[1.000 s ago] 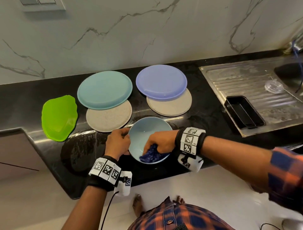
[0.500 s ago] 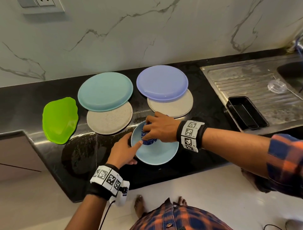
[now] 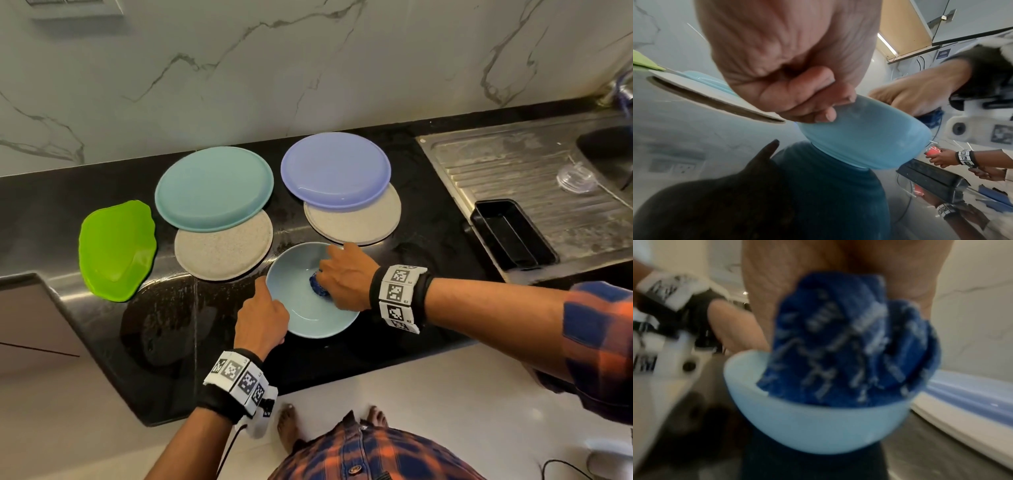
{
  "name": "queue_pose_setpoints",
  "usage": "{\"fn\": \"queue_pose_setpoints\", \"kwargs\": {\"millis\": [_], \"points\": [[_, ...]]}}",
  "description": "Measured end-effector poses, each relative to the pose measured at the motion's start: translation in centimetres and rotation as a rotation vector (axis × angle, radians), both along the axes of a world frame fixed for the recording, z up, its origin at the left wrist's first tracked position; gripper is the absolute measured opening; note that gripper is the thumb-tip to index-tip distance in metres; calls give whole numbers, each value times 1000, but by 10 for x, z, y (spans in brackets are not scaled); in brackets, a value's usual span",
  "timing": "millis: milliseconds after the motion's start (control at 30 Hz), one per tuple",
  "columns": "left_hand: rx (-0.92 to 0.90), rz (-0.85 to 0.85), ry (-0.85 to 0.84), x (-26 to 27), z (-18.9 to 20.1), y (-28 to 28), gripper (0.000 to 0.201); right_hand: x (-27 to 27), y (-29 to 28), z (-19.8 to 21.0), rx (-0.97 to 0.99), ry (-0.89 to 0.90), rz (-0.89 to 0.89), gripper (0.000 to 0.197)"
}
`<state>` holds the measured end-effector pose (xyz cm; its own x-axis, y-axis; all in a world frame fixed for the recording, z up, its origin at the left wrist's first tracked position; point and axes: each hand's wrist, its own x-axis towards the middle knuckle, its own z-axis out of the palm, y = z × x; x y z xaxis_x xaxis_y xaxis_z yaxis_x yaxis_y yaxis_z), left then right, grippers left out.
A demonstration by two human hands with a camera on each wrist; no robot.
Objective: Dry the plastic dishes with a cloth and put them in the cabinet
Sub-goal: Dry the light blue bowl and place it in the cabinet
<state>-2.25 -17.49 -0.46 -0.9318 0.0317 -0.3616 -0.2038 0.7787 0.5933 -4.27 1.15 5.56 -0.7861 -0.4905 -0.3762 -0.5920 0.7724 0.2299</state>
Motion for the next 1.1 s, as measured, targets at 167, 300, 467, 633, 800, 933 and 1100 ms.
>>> {"fn": "queue_pose_setpoints", "kwargs": {"millis": [167,300,467,633,800,933,1100], "points": [[31,32,-12,1,4,5,40,13,-9,13,-74,-217,-233,32],[29,31,-40,1,5,3,35,8,-14,5,-374,-500,-523,28],[165,6,-105,-4,11,-7,25,6,-12,-16,-983,-501,-945,23],[374,146,-163,-6,14,-15,32,5,-10,-14,-1309,-249,-1183,16],[607,263,-330,-7,26,-7,35,2,-34,-23,-1354,-315,-1188,29],[683,292,-401,-10,28,-6,47,4,-52,-31,-1240,-374,-1073,40],[720,332,-386,-14,33,-9,47,10,-38,-23,-1016,-547,-777,43]]}}
